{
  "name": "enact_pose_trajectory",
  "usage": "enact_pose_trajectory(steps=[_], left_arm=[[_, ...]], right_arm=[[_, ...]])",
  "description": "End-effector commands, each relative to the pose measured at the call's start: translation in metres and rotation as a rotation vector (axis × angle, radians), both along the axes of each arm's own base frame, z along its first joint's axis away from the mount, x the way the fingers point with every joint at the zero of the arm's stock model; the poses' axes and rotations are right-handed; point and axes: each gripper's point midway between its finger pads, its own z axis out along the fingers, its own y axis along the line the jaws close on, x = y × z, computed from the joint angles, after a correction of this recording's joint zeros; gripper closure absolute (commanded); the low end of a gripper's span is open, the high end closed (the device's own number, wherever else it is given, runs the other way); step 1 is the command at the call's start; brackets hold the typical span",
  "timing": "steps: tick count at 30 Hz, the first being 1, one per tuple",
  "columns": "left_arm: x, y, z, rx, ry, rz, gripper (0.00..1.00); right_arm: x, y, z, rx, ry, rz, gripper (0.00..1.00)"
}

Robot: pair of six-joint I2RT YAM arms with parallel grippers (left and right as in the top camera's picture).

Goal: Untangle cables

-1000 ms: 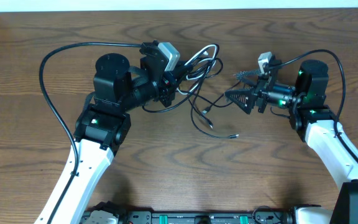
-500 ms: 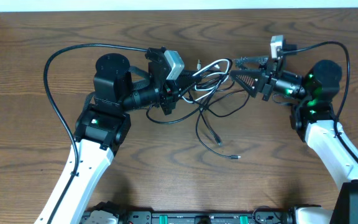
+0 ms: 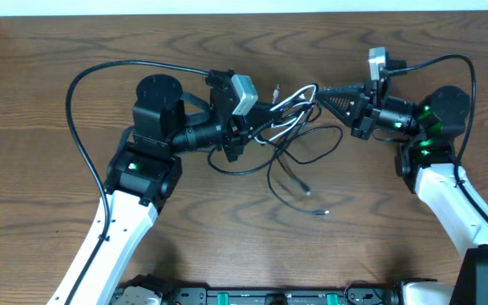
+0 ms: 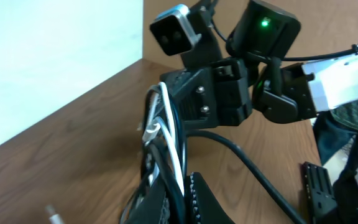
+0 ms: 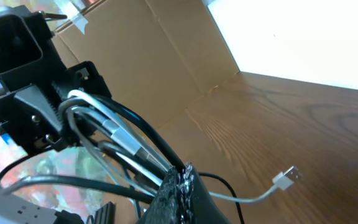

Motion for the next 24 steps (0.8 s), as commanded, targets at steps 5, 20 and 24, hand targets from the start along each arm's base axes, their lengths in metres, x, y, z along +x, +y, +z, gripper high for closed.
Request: enact_pose_trajectory(steps=[5, 20, 24], left_arm=[[-0.006, -0.003, 0.012, -0.016, -0.035, -0.032, 0.92], [-0.017, -0.005, 0.012, -0.027, -0.017, -0.092, 0.92], [-0.013, -0.003, 0.001, 0.0, 0.037, -0.057, 0.92]], right_arm=[[-0.006, 0.01, 0.003, -0.001, -0.017, 0.035, 0.6], [-0.007, 0.003, 0.026, 0.027, -0.14, 0.009, 0.99], [-0.011, -0.016, 0.055, 0.079, -0.232, -0.03, 0.99]])
